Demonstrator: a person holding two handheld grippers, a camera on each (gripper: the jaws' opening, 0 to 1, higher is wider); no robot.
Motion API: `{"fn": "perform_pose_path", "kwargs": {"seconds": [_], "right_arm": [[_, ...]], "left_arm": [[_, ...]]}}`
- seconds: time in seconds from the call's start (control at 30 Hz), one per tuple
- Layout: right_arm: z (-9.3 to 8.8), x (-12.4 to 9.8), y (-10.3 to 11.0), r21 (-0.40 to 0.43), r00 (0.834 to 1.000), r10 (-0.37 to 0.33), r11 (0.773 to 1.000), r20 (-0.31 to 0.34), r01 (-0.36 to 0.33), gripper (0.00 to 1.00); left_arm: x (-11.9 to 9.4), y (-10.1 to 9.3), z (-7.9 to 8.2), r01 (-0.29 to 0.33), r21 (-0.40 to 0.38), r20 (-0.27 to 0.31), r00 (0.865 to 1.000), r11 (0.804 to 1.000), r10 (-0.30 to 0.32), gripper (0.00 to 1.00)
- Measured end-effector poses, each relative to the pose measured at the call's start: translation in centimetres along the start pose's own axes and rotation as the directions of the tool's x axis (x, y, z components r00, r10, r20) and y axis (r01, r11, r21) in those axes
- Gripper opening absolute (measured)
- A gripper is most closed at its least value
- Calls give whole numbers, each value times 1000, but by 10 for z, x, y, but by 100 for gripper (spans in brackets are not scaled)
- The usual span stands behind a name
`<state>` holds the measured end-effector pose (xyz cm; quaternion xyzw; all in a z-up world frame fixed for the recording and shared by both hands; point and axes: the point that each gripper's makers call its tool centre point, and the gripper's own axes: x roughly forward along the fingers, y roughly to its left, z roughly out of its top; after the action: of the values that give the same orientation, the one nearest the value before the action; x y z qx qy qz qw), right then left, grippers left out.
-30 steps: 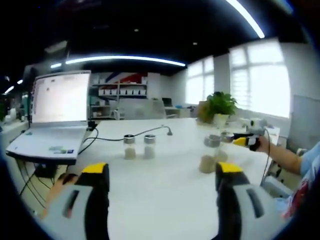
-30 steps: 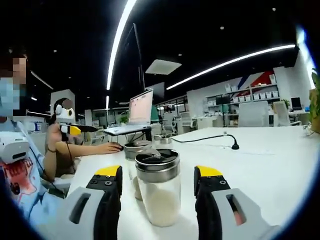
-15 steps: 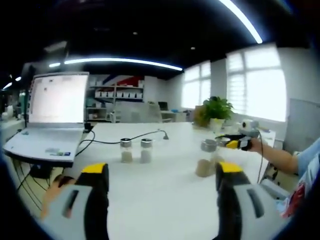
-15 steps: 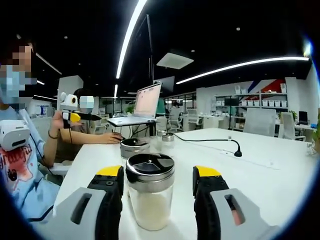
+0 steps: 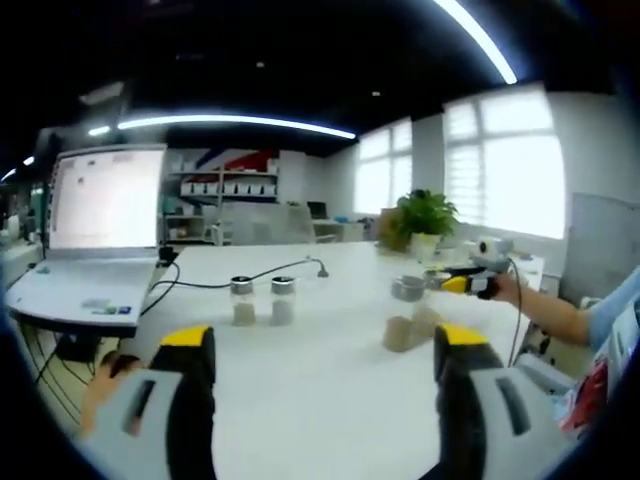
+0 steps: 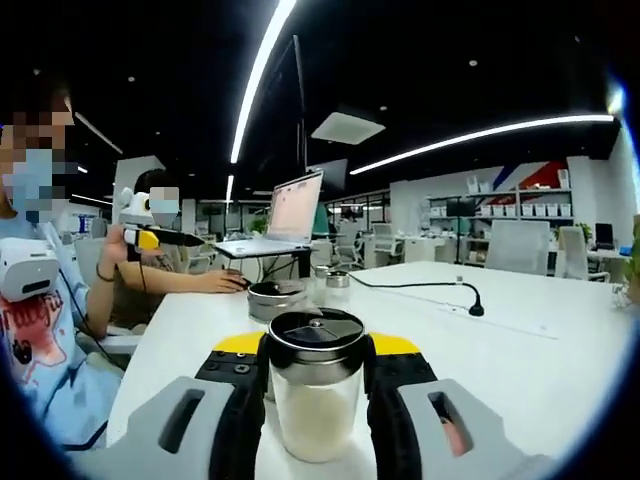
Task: Rotate the seasoning bottle until the label or dispensing opening points toward the visible target arrow and the bottle remains upright within the marked orientation range
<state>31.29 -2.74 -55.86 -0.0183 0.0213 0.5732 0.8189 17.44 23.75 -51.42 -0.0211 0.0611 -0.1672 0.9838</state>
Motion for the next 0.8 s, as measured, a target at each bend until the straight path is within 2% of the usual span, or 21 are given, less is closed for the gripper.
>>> {"fn": "perform_pose_path", "kwargs": {"seconds": [0.07,0.17,0.23,0.6,0.7,0.8], "right_arm": [[0,0,-1,11,1000,-4,1000,0,4,37],[-1,1,-6,50,999,-40,998,-12,40,37],[-1,0,-6,34,999,-29,999,-16,29,37],[-2,0,-7,23,999,-45,999,-22,45,36],[-2,0,-7,15,998,-62,998,-25,62,36],[-2,0,-8,11,996,-84,996,-41,84,36]], "left_arm": [[0,0,0,0,-1,1,1000,1000,0,96],[-1,-3,16,28,-51,94,995,998,-23,96],[-3,-7,21,61,-58,123,991,996,-53,97],[1,-14,17,77,-18,90,993,997,-75,99],[1,-18,30,106,-60,165,982,993,-95,100],[-1,-19,34,103,-48,179,980,994,-92,100]]}}
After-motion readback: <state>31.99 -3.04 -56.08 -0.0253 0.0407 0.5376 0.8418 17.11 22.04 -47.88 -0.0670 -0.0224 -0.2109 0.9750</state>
